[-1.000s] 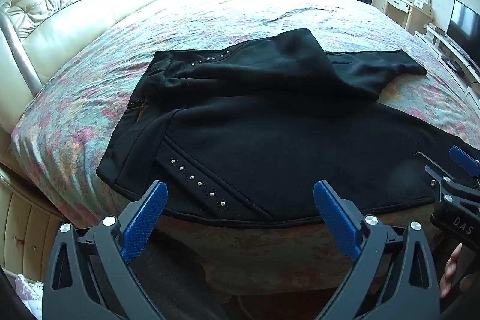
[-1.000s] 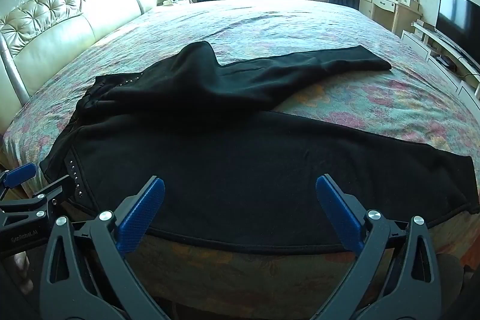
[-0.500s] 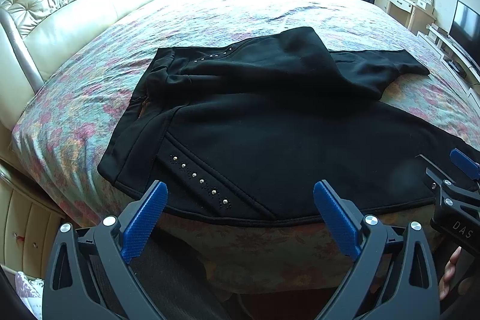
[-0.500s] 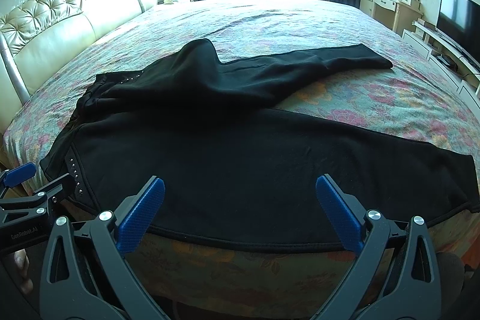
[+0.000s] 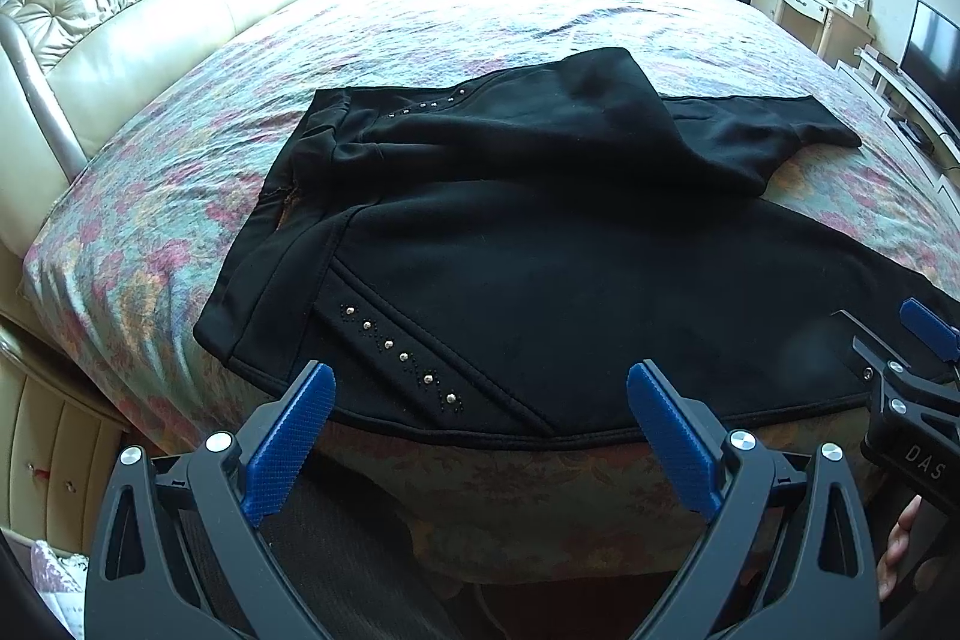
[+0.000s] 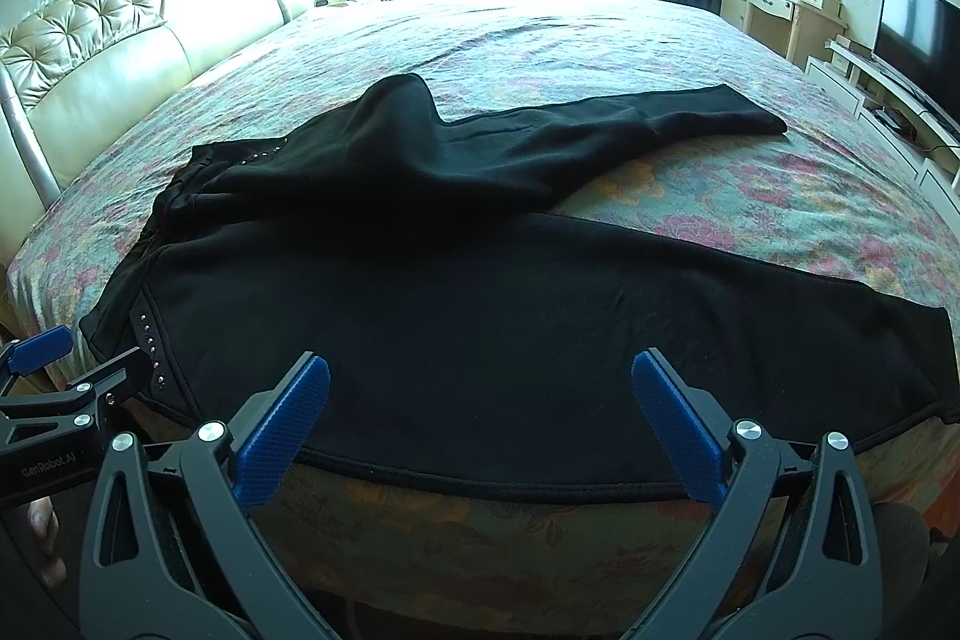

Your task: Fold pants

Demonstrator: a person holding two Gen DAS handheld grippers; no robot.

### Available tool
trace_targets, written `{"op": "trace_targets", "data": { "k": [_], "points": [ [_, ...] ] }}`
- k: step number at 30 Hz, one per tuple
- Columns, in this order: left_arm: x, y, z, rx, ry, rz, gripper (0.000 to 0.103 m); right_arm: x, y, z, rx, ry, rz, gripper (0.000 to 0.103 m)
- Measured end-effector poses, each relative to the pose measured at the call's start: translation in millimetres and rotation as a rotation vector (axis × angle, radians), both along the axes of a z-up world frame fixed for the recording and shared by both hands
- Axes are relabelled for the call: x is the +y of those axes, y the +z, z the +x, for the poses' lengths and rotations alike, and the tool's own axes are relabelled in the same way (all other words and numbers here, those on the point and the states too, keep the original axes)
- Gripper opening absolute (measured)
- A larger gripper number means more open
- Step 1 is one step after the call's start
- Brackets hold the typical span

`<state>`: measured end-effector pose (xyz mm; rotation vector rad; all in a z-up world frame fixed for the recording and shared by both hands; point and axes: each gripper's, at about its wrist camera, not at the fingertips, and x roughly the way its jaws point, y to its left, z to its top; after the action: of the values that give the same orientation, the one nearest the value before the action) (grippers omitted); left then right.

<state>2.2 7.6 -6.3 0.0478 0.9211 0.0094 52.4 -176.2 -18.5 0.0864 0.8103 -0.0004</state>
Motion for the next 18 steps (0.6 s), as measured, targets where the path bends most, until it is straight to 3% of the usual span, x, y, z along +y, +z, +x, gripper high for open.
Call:
{"op": "trace_targets", "data": {
  "k": [18],
  "points": [
    [1.0,1.2,0.4,0.0,0.002,-0.007,0.097,-1.3,-1.2,-0.2,0.008,-0.003,0.004,0.101]
  ]
}}
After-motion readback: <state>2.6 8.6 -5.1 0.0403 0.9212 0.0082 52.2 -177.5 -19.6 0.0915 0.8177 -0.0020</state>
